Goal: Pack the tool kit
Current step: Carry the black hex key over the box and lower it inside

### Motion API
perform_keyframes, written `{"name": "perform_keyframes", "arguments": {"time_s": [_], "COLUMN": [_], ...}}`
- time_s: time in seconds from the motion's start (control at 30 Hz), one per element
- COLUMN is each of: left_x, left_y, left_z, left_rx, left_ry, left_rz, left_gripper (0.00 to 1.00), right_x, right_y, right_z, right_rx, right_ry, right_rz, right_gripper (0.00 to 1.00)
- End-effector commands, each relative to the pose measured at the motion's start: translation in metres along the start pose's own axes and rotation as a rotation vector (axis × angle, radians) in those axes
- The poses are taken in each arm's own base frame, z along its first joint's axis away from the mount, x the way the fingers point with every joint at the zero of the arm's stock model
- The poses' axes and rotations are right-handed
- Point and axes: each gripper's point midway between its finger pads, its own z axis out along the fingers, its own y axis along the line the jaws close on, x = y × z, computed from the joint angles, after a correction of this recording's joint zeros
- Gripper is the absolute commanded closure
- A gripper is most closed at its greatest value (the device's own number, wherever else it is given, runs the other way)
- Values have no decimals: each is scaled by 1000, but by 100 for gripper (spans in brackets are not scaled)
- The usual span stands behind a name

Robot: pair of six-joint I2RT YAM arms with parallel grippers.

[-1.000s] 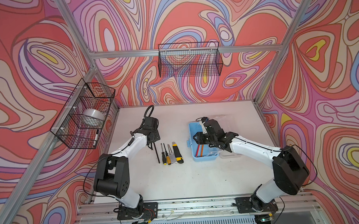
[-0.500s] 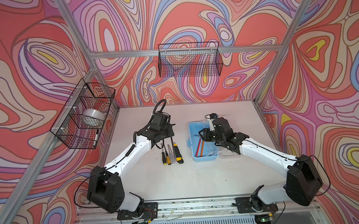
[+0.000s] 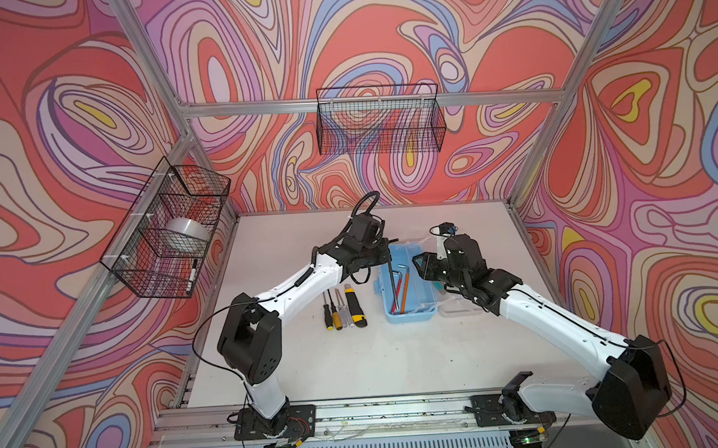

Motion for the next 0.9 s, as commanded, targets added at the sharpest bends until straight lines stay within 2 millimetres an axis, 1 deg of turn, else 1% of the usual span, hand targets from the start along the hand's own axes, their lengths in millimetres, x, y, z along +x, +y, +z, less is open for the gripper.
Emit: {"name": "perform_keyframes", "arguments": {"time_s": [0.0,0.17,0.37,0.57,0.67,0.77,0.8,0.83,0.87], "left_x": [-17,-6,13,26,34,38,38,37,36], "left_y": [-8,-2,18,31,34,33,33,32,33], "left_z": [8,31,51,72,81,86,87,87,88], "left_rx": [16,-9,-69,-115,-118,-108,-106,-106,-106], "left_ry": [-42,4,56,119,153,166,167,168,168], "left_rz": [-10,-8,-16,-21,-44,-55,-56,-55,-54], "left_gripper": [100,100,100,100,100,100,95,86,80], "right_x": [2,5,10,15,18,19,19,20,20], "right_y": [-10,-13,-15,-14,-14,-13,-13,-12,-12], "right_z": [-8,-6,-1,8,10,11,11,12,13], "right_rx": [34,46,49,40,35,31,31,26,23], "right_ry": [-9,0,19,43,51,54,58,61,64], "right_rz": [-15,-19,-19,-13,-7,-6,-5,-5,-5], "right_gripper": [58,58,58,57,58,58,58,58,57]}}
